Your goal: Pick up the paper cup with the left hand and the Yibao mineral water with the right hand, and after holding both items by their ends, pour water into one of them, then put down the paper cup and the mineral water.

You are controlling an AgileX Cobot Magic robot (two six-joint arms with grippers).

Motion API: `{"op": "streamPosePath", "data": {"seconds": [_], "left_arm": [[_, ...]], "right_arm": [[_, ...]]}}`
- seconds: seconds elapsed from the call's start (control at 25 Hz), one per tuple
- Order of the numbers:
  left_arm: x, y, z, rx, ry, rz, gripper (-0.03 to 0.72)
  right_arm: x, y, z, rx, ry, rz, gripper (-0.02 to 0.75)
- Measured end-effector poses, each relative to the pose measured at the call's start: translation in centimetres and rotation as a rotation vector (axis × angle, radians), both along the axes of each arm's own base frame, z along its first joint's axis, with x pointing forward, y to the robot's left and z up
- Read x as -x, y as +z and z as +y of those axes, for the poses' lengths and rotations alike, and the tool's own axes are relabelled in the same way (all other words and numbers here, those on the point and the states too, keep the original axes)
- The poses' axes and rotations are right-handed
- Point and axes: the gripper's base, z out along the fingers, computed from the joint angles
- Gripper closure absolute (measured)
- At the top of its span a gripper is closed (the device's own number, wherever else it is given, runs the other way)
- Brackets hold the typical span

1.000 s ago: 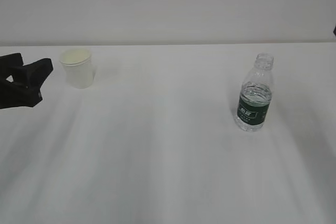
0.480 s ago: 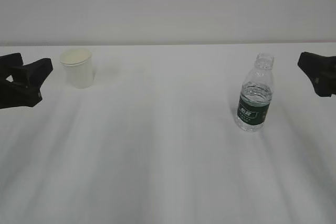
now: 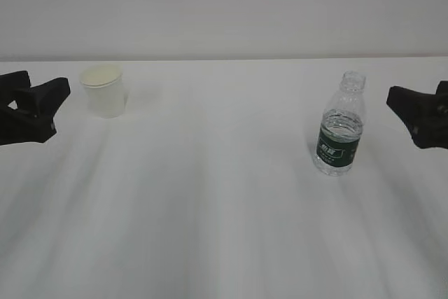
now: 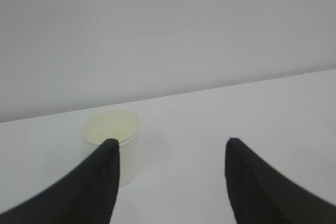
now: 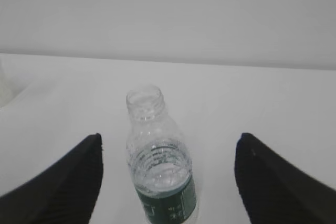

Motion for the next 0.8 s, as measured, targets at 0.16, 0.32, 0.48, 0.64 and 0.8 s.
{"op": "streamPosePath", "data": {"seconds": [0.16, 0.32, 0.48, 0.64, 0.8], "left_arm": [[0.0, 0.1, 0.0, 0.003, -0.002, -0.012, 0.241], [0.0, 0.1, 0.0, 0.004, -0.002, -0.016, 0.241], [-0.3, -0.2, -0.1, 0.012, -0.003, -0.037, 0.239], [-0.8, -1.2, -0.4, 0.014, -0.015, -0.05, 0.174], [-1.1, -2.5, -1.0, -0.004, -0.072, -0.055, 0.062]], "right_arm": [[0.9, -2.4, 0.2, -0.022, 0.024, 0.047, 0.147], [1.3, -4.6, 0.5, -0.105, 0.037, 0.041, 0.147], [0.7, -6.1, 0.8, -0.12, 0.068, 0.005, 0.148], [0.4, -8.0, 0.8, -0.042, 0.086, 0.029, 0.148], [0.3, -8.9, 0.7, 0.035, 0.095, 0.043, 0.148]]}}
